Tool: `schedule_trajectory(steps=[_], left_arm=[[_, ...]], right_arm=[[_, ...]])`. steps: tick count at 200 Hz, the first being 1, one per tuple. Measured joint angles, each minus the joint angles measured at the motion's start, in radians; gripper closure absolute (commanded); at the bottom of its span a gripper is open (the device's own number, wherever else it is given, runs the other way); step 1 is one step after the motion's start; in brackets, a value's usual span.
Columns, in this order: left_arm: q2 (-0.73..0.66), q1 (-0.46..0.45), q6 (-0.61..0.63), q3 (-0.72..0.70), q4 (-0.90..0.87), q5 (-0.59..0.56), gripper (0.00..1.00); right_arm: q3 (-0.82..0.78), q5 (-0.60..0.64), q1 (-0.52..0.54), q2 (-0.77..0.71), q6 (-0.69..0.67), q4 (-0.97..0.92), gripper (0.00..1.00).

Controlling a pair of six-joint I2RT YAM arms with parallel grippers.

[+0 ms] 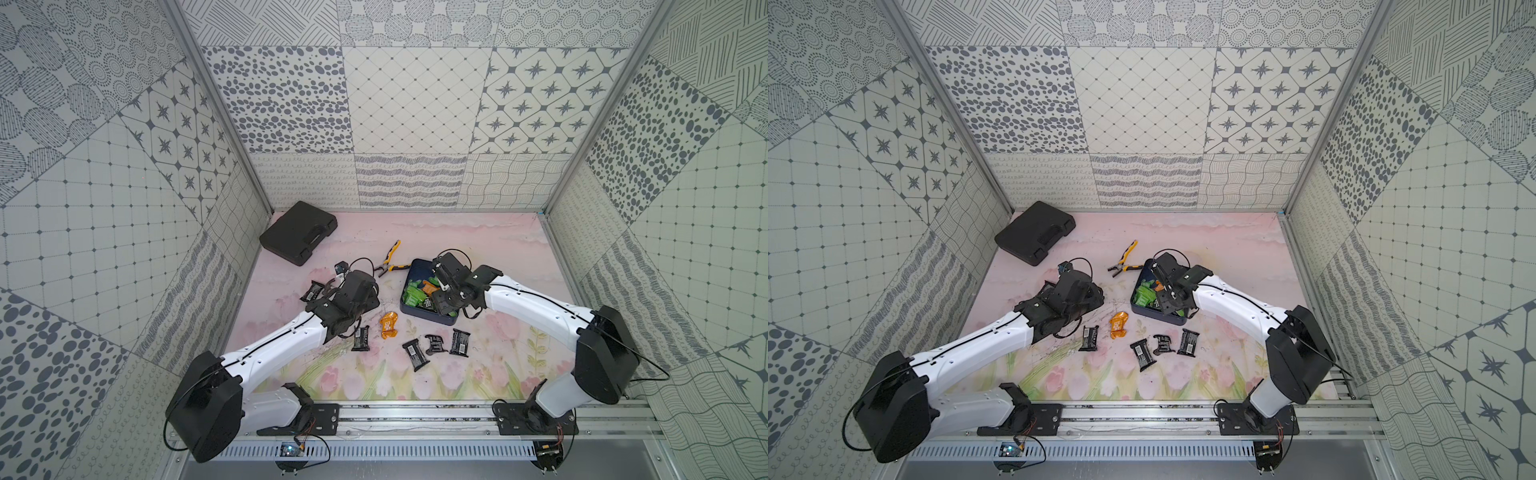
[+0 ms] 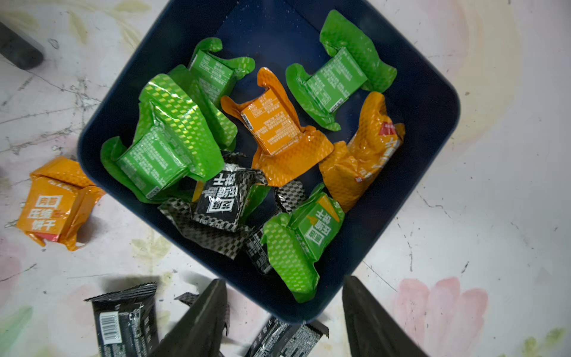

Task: Take the cookies out of the storage box
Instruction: Pick up the cookie from the storage box.

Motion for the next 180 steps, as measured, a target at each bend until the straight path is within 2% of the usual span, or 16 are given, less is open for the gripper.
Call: schedule_trajectory(steps=[49,97,180], left_arm=[[-0.009,0.001,-0.002,-0.006,0.001,-0.003,0.49],[-0.009,0.002,-0.003,-0.010,0.004,-0.003,0.50],[-0.008,0.007,-0.003,-0.010,0.008,-0.003,0.50]], right_arm=[[0.087,0.005,0.000,0.140,-0.066,-0.042,0.43],[0.130,0.039,0.003,0.221,-0.078,-0.085,0.55],[0.136,0.085,0.003,0.255,-0.071,-0.108,0.83]])
